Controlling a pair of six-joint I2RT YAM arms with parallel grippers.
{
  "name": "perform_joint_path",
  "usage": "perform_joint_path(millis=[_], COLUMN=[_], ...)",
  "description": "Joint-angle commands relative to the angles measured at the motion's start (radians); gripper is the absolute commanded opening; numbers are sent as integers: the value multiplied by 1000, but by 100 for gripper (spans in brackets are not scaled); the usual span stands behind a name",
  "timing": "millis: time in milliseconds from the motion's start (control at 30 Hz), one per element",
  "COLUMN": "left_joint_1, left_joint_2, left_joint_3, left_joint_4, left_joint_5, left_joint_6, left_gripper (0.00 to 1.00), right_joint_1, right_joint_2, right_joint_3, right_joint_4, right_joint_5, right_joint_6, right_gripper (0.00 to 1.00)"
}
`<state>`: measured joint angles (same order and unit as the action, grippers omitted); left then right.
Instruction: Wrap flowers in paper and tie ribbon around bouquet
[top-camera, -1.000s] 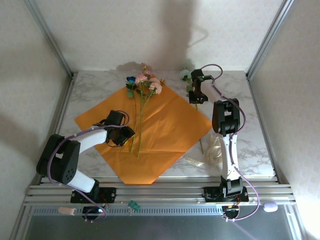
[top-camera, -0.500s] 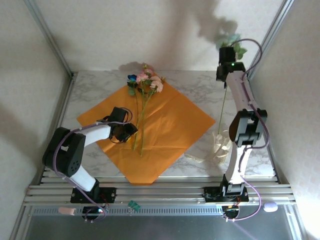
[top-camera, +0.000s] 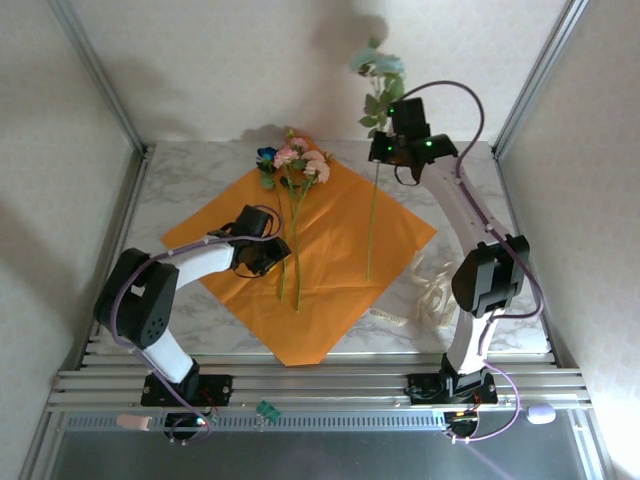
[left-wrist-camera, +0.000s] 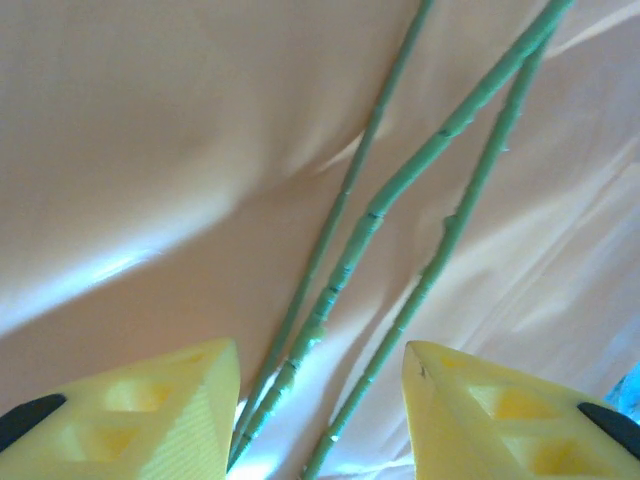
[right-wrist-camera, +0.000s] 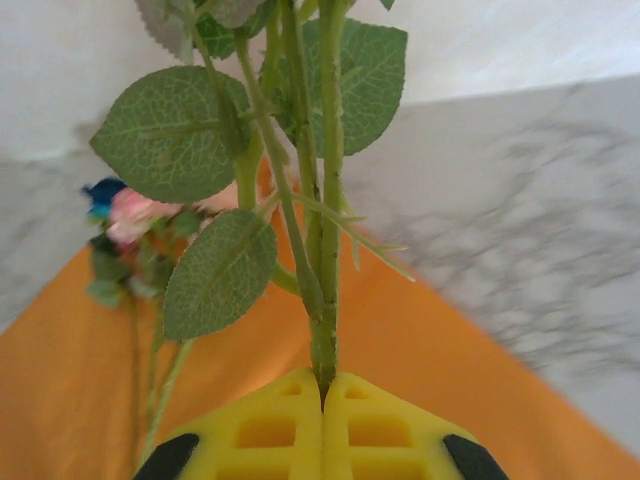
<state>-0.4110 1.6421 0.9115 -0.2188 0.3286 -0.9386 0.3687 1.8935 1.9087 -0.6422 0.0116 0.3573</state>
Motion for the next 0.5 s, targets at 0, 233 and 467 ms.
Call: perform_joint_path(millis=[0, 233, 467], left_joint_1=[1, 36, 49], left_joint_2=[-55, 8, 21], left_joint_3=[42, 26, 55], left_joint_4=[-52, 31, 58], left_joint_5=[-25, 59, 62], left_joint_6=[20, -12, -17], left_gripper=[46, 36, 33], right_joint_1=[27, 125, 174], right_joint_2=[54, 213, 369], right_joint_3=[17, 22, 90], right_joint_4=[46, 130, 234], right_joint_5=[-141, -242, -300], right_joint_6=[83, 178, 261], right_gripper=[0, 0, 0])
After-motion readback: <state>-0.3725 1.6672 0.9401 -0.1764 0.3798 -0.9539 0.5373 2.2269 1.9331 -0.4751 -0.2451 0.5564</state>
